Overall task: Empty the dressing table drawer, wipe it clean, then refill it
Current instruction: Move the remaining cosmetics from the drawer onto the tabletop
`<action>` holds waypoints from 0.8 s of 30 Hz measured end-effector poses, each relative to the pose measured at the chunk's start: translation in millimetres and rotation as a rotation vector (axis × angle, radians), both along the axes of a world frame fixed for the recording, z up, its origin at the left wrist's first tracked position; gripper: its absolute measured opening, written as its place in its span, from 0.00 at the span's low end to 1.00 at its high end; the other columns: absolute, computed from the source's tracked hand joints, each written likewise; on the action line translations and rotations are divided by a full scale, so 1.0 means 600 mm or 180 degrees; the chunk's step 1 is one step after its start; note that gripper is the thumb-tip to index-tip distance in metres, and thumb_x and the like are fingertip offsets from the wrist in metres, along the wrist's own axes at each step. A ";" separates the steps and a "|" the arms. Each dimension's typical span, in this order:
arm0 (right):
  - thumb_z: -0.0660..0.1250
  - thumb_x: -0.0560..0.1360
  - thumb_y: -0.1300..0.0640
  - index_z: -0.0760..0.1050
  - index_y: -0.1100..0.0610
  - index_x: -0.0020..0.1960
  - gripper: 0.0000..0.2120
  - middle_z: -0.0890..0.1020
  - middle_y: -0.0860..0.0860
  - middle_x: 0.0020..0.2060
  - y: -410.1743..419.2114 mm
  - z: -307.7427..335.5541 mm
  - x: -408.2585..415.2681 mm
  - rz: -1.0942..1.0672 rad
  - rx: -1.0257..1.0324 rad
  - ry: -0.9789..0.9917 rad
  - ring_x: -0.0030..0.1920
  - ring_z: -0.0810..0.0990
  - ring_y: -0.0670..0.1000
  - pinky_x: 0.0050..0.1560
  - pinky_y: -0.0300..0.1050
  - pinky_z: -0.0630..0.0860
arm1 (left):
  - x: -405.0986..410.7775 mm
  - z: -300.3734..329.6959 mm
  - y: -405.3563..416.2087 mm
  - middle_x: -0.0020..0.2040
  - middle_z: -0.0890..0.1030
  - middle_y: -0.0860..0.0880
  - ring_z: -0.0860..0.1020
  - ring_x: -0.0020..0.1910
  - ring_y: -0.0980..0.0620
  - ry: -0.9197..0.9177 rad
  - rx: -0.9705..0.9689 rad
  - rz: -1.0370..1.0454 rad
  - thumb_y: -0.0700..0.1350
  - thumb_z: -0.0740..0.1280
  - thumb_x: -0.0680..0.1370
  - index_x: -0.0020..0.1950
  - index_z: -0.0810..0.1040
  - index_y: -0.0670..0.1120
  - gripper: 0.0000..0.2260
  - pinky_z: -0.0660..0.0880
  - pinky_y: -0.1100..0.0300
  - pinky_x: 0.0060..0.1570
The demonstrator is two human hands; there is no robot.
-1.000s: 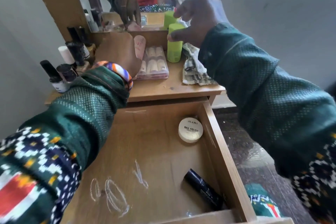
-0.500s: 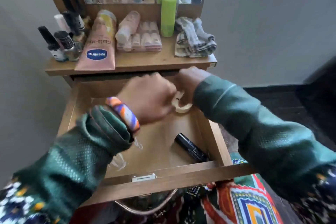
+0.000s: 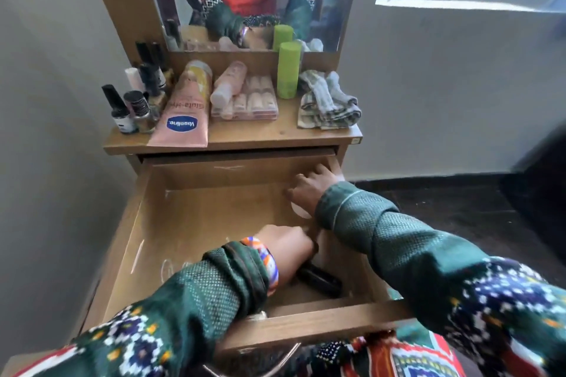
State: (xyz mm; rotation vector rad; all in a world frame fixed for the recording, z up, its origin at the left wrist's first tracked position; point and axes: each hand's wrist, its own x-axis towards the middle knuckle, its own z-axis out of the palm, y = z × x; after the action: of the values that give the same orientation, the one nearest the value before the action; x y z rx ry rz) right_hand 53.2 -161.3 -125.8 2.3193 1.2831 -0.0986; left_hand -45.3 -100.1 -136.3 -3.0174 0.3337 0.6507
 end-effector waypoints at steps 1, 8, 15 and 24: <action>0.61 0.77 0.57 0.67 0.52 0.68 0.19 0.72 0.57 0.64 -0.001 0.005 -0.001 -0.0070 0.0044 0.0121 0.61 0.75 0.58 0.65 0.52 0.63 | 0.000 0.002 0.008 0.54 0.80 0.41 0.79 0.54 0.39 0.0054 0.0028 0.0019 0.39 0.64 0.76 0.57 0.77 0.43 0.11 0.75 0.52 0.49; 0.76 0.62 0.54 0.72 0.45 0.64 0.31 0.70 0.49 0.51 -0.001 0.098 -0.007 -0.0530 0.1169 0.1392 0.53 0.76 0.53 0.46 0.40 0.70 | -0.018 0.084 0.118 0.49 0.82 0.50 0.79 0.49 0.49 0.0265 -0.0614 0.0674 0.45 0.73 0.69 0.52 0.79 0.50 0.12 0.76 0.56 0.48; 0.75 0.63 0.52 0.71 0.45 0.66 0.33 0.76 0.49 0.57 0.046 0.187 0.037 -0.0553 0.2460 0.0968 0.56 0.73 0.50 0.50 0.35 0.65 | -0.022 0.176 0.193 0.41 0.80 0.56 0.76 0.42 0.56 -0.0879 -0.1117 0.1517 0.45 0.75 0.67 0.46 0.82 0.54 0.10 0.73 0.62 0.44; 0.70 0.68 0.49 0.70 0.52 0.62 0.24 0.73 0.50 0.61 0.129 0.175 0.069 -0.1498 0.2878 0.0955 0.62 0.72 0.51 0.54 0.42 0.64 | -0.026 0.180 0.227 0.40 0.83 0.49 0.80 0.39 0.51 -0.2566 -0.1780 0.2334 0.48 0.77 0.65 0.47 0.85 0.49 0.12 0.67 0.65 0.33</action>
State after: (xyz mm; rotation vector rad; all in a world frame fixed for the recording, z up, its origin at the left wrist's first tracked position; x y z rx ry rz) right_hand 94.5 -83.8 -20.6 3.4743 0.9817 -0.0162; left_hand -60.9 36.4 -28.3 -3.5140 -0.7612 -0.8361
